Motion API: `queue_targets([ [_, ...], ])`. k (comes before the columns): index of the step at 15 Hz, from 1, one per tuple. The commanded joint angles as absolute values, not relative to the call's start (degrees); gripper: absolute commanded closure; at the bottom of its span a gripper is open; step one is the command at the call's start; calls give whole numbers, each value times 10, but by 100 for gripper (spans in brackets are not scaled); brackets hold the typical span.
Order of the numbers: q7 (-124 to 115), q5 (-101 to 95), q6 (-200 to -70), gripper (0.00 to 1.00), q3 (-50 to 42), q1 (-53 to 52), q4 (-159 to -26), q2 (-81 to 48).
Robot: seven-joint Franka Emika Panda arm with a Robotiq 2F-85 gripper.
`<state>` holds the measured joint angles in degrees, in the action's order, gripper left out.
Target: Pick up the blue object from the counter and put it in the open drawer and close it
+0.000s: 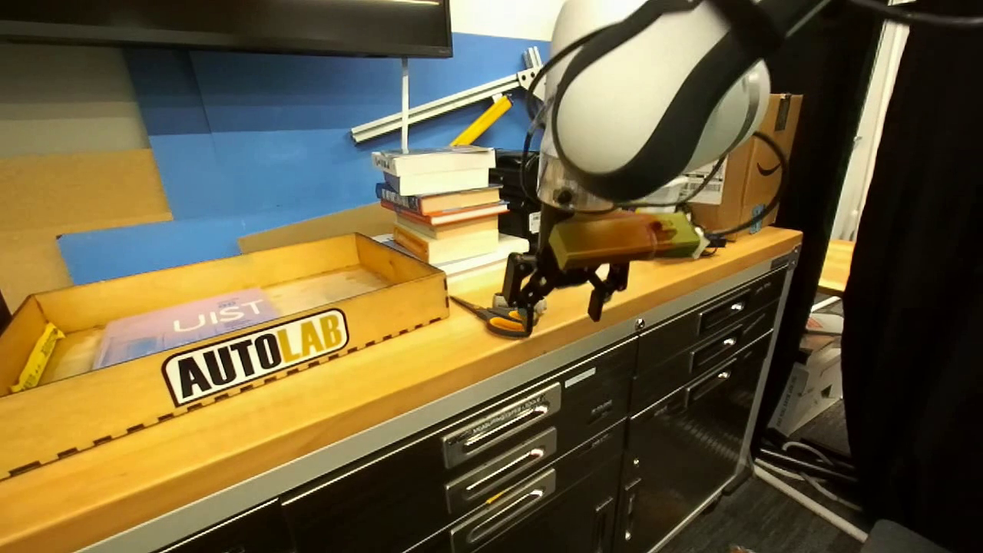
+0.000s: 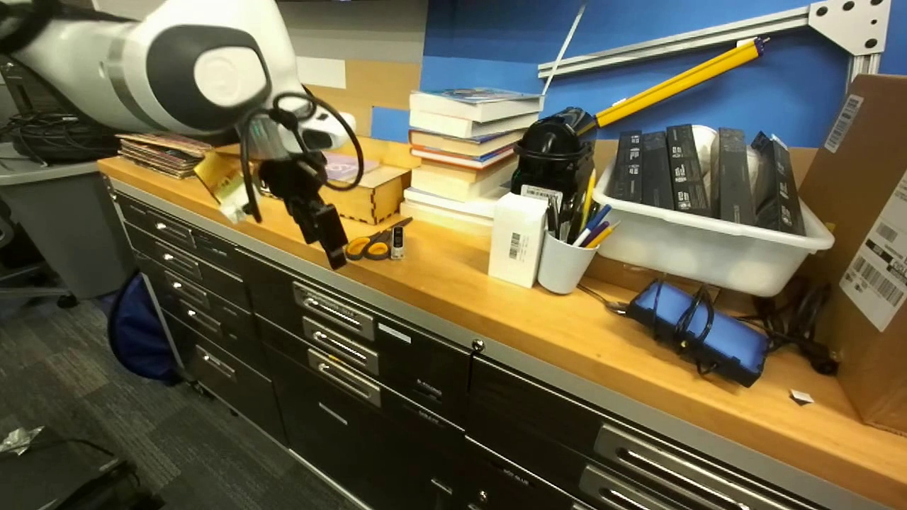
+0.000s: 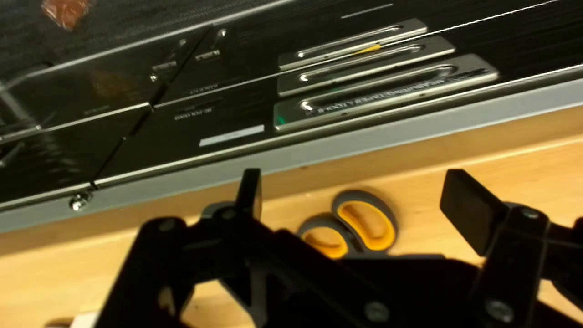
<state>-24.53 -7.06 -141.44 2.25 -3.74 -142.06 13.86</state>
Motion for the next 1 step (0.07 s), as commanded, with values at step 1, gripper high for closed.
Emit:
queue_targets([
  [1, -217, -50, -1400, 0, 43, -25, -1419, 162],
])
